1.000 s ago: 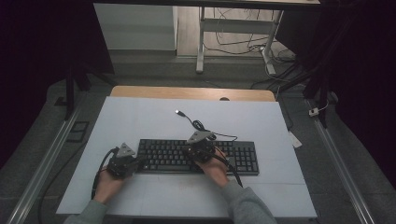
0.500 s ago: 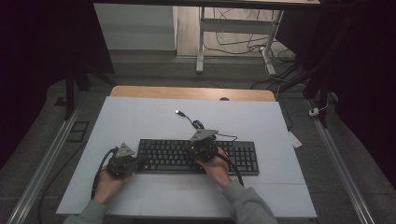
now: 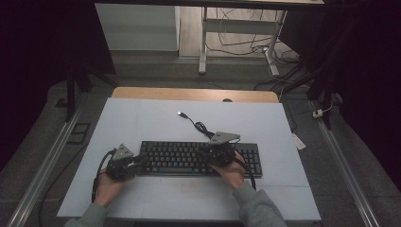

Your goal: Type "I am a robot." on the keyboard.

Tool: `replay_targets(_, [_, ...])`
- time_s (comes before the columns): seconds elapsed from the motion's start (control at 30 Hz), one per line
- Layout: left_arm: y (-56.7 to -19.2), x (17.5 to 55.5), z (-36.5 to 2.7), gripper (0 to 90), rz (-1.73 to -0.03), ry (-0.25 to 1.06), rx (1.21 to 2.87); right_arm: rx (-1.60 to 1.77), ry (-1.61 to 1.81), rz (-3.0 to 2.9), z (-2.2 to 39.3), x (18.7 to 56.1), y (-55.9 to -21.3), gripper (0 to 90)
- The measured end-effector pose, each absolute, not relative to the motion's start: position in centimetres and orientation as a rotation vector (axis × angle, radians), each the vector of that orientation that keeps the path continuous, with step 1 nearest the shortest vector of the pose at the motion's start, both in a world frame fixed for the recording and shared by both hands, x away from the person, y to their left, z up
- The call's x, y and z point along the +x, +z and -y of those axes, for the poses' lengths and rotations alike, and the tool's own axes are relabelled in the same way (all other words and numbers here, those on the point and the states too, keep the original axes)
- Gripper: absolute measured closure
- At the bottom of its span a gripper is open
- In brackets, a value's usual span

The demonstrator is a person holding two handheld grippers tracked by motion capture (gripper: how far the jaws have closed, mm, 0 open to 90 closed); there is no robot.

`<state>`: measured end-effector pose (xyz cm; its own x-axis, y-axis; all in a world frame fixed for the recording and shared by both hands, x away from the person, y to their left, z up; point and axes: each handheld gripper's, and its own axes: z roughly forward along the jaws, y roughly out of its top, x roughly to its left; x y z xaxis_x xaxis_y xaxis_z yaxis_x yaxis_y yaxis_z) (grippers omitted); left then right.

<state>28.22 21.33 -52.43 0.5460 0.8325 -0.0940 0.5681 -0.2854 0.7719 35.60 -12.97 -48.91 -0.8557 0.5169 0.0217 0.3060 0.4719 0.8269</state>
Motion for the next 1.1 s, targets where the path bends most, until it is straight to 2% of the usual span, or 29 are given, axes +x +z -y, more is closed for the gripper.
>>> replay_targets(0.17, [-52.5, 28.3, -21.4, 55.3, -1.152, 0.428, 1.986, 0.725, 1.331, -2.461, 14.5, 34.9, -48.9, 61.0])
replay_targets(0.43, [-52.6, 28.3, -21.6, 46.6, -1.179, 0.426, 1.988, 0.719, 1.336, -2.429, 16.8, 34.0, -48.9, 54.9])
replay_targets(0.7, [-52.6, 28.3, -21.7, 42.2, -1.191, 0.428, 1.985, 0.731, 1.314, -2.422, 18.3, 33.3, -49.1, 52.5])
replay_targets(1.1, [-52.4, 28.4, -21.5, 41.6, -1.166, 0.403, 2.0, 0.723, 1.316, -2.425, 18.2, 33.4, -49.3, 51.4])
